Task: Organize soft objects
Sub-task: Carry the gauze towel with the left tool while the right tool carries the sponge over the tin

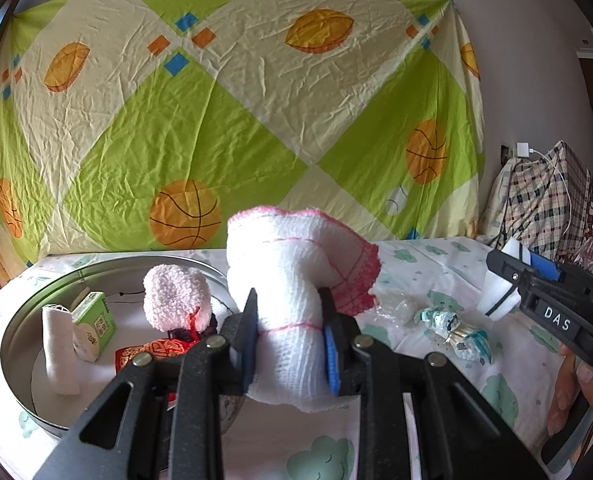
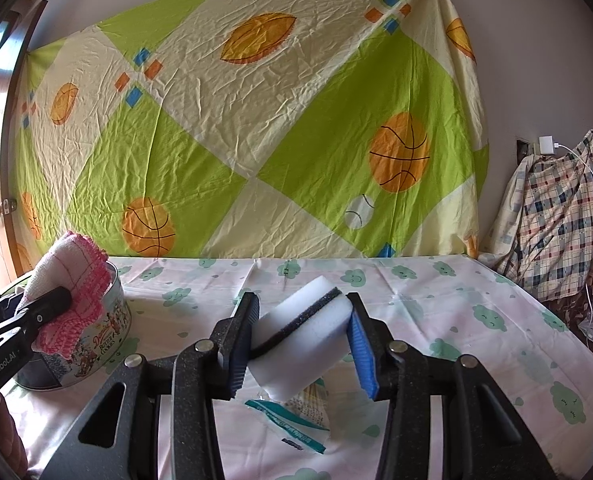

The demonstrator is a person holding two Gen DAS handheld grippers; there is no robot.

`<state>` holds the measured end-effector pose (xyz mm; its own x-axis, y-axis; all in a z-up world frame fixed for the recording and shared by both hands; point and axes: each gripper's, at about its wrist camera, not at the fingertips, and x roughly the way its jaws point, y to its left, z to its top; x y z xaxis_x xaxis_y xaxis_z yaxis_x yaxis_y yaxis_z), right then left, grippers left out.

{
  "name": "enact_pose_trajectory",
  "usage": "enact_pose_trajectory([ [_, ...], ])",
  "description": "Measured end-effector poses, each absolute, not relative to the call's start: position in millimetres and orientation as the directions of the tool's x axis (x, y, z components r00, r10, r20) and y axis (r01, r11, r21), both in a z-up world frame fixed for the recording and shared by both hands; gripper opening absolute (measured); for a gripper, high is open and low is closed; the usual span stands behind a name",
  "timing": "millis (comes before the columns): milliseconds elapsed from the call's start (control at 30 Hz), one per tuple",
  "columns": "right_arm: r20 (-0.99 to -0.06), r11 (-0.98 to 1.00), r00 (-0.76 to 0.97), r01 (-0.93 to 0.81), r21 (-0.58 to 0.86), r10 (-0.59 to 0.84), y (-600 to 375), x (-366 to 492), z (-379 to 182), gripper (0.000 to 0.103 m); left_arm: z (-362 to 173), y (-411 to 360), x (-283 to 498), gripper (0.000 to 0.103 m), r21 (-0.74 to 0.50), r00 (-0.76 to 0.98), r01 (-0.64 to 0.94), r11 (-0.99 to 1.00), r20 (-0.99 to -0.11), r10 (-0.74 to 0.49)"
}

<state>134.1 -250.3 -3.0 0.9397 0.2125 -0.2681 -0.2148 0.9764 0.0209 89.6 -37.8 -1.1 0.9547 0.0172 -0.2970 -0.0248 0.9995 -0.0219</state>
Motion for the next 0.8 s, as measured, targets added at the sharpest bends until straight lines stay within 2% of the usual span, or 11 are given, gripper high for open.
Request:
enact_pose_trajectory([
  [800, -0.251, 0.953, 0.921, -0.301, 0.031, 0.299, -219, 118, -2, 0.047, 0, -13, 69, 0.025, -0.043, 0.961, -0.069, 0.997, -0.273, 0.055],
])
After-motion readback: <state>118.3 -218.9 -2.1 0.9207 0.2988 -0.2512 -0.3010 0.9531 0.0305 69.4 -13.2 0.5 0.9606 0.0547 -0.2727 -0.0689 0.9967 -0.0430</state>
